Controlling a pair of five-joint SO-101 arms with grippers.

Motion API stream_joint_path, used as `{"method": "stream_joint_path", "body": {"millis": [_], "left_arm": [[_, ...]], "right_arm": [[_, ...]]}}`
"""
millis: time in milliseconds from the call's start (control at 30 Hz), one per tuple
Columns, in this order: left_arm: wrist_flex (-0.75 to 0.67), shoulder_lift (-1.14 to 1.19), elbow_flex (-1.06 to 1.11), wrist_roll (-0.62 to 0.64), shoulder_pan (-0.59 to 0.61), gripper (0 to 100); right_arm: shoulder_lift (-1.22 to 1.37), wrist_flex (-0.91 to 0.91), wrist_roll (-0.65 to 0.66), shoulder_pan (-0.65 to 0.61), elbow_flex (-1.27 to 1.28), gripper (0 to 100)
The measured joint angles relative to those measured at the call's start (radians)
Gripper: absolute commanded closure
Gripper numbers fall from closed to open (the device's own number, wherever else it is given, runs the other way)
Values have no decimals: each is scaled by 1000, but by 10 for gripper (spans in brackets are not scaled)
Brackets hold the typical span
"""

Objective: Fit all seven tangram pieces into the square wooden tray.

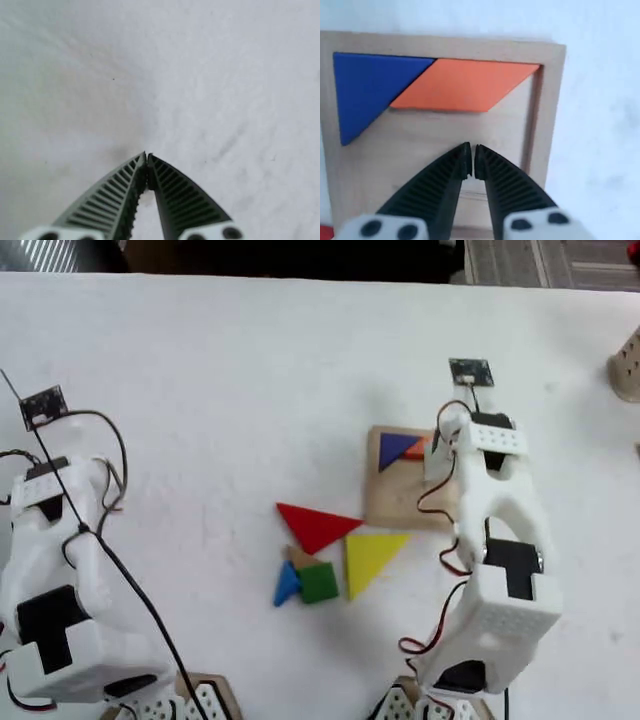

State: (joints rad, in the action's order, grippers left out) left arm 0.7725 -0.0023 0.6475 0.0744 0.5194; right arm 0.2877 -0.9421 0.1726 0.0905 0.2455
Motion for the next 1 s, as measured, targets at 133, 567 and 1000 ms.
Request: {"method": "stream_joint_path", "body": {"millis": [133,567,1000], "left_arm": [[0,0,0,0,0,976],[0,0,0,0,0,976],[0,0,0,0,0,976]], "right_arm": [[-5,-8,-2,-8,21,981],[-293,80,-2,-3,310,981],[-321,-3,-2,57,316,981]]}}
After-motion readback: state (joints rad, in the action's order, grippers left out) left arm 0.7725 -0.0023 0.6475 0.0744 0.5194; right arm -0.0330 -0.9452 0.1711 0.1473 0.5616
